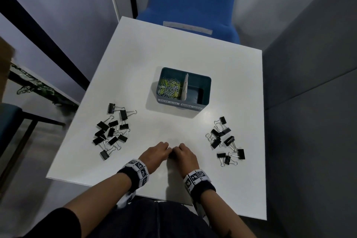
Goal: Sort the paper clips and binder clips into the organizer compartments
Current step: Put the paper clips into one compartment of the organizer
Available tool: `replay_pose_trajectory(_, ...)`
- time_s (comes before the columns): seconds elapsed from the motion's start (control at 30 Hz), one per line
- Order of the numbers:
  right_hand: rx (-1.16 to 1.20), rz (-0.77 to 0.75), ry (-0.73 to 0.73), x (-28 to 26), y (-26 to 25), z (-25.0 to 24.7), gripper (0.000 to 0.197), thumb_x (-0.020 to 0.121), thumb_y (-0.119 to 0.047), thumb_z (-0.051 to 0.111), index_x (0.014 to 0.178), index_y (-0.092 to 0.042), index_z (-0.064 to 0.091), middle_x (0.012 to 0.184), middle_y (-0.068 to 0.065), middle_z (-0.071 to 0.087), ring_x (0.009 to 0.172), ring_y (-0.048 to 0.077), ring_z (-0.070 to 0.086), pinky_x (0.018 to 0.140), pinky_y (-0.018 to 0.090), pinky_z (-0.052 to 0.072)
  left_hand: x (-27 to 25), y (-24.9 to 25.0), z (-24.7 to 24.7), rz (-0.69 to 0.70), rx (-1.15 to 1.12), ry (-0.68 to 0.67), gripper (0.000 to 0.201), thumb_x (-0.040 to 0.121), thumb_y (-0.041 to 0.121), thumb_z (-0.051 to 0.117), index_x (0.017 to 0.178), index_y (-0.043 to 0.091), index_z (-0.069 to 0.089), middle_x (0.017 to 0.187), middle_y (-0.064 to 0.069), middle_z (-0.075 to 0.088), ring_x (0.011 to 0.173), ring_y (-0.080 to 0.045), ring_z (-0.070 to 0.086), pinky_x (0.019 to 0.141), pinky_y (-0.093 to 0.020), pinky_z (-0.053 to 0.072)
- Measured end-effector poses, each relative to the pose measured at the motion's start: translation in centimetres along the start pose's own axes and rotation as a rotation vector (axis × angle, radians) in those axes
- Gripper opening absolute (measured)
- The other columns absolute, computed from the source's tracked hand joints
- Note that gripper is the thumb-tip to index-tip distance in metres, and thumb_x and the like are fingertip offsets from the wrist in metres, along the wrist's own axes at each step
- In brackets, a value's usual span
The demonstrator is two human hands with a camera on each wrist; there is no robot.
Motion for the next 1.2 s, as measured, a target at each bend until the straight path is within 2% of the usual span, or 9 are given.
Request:
replay_pose_trajectory(0.1,-0.013,0.017,-0.007,0.2,0.4,0.0,0.008,0.086,-0.013,0.061,0.092,-0.008,0.062,0.091,0.011,0.056,0.078,0.032,0.058,0.054,0.035,0.038,0.3,-0.5,0.2,0.008,0.046,0.018,0.034,0.066,0.008,0.079,0.083,0.020,0.052,0.079,0.002,0.048,0.061,-0.016,0.052,0.042,-0.024,0.032)
replay_pose_trajectory(0.17,-0.020,0.053,-0.015,0.4,0.9,-0.3,0.009,0.088,-0.013,0.058,0.093,-0.006,0.061,0.094,0.012,0.056,0.079,0.035,0.059,0.056,0.035,0.036,0.5,-0.8,0.1,-0.012,0.007,0.025,0.029,0.069,0.008,0.077,0.081,0.017,0.053,0.079,0.000,0.051,0.063,-0.020,0.055,0.043,-0.027,0.038)
replay_pose_trajectory(0.3,-0.012,0.121,-0.035,0.4,1.8,-1.1,0.015,0.093,-0.019,0.052,0.098,-0.008,0.060,0.097,0.011,0.058,0.083,0.036,0.059,0.061,0.034,0.034,0.7,-2.1,-0.4,-0.100,-0.096,0.032,0.004,0.089,0.014,0.059,0.090,0.010,0.057,0.090,-0.010,0.056,0.078,-0.032,0.058,0.060,-0.041,0.048)
replay_pose_trajectory(0.47,0.034,0.230,-0.031,0.4,3.2,-1.8,0.018,0.092,-0.021,0.051,0.099,-0.013,0.065,0.097,0.010,0.065,0.091,0.033,0.061,0.070,0.035,0.044,0.9,-3.4,-1.0,-0.241,-0.270,0.016,0.012,0.092,0.023,0.058,0.093,0.011,0.061,0.096,-0.008,0.060,0.088,-0.029,0.058,0.077,-0.039,0.044)
replay_pose_trajectory(0.6,0.107,0.280,-0.027,0.0,4.1,-2.6,0.019,0.089,-0.026,0.057,0.099,-0.015,0.070,0.098,0.008,0.069,0.093,0.028,0.063,0.074,0.032,0.047,1.0,-4.1,-2.1,-0.281,-0.335,0.034,0.009,0.089,0.020,0.060,0.092,0.012,0.063,0.094,-0.005,0.063,0.087,-0.025,0.059,0.078,-0.034,0.044)
replay_pose_trajectory(0.77,0.200,0.283,0.030,-1.0,5.2,-3.4,0.021,0.081,-0.035,0.067,0.083,-0.015,0.070,0.083,0.004,0.071,0.079,0.023,0.064,0.067,0.030,0.046,1.1,-4.5,-6.9,-0.249,-0.461,0.202,0.002,0.085,0.017,0.067,0.085,0.016,0.065,0.080,0.003,0.062,0.072,-0.015,0.059,0.069,-0.032,0.049)
replay_pose_trajectory(0.93,0.222,0.224,0.062,-1.1,4.5,-5.6,0.011,0.078,-0.025,0.070,0.084,-0.016,0.073,0.080,0.003,0.072,0.076,0.020,0.066,0.068,0.028,0.051,4.4,-4.6,-15.6,-0.203,-0.449,0.432,0.003,0.089,0.012,0.064,0.090,0.013,0.066,0.085,0.004,0.063,0.072,-0.003,0.058,0.063,-0.014,0.046)
replay_pose_trajectory(1.03,0.221,0.186,0.056,0.1,3.0,-7.4,0.009,0.077,-0.020,0.071,0.085,-0.018,0.074,0.082,0.003,0.074,0.077,0.019,0.067,0.070,0.026,0.051,6.8,-5.4,-20.0,-0.230,-0.433,0.563,0.004,0.088,0.015,0.066,0.090,0.011,0.066,0.085,0.001,0.065,0.073,-0.010,0.061,0.068,-0.022,0.053)
replay_pose_trajectory(1.2,0.193,0.118,0.066,4.7,-0.8,-12.3,0.005,0.081,-0.019,0.073,0.081,-0.015,0.071,0.079,0.005,0.071,0.071,0.018,0.063,0.071,0.029,0.052,8.0,-6.7,-21.0,-0.312,-0.431,0.595,0.022,0.087,0.022,0.069,0.106,0.012,0.068,0.097,-0.005,0.068,0.084,-0.018,0.063,0.078,-0.034,0.054)
Point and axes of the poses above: each hand's wrist, its own x-axis towards the middle knuckle, its own z-axis out of the palm, y = z × x, the point moved 8 cm from there along x, towards the middle knuckle
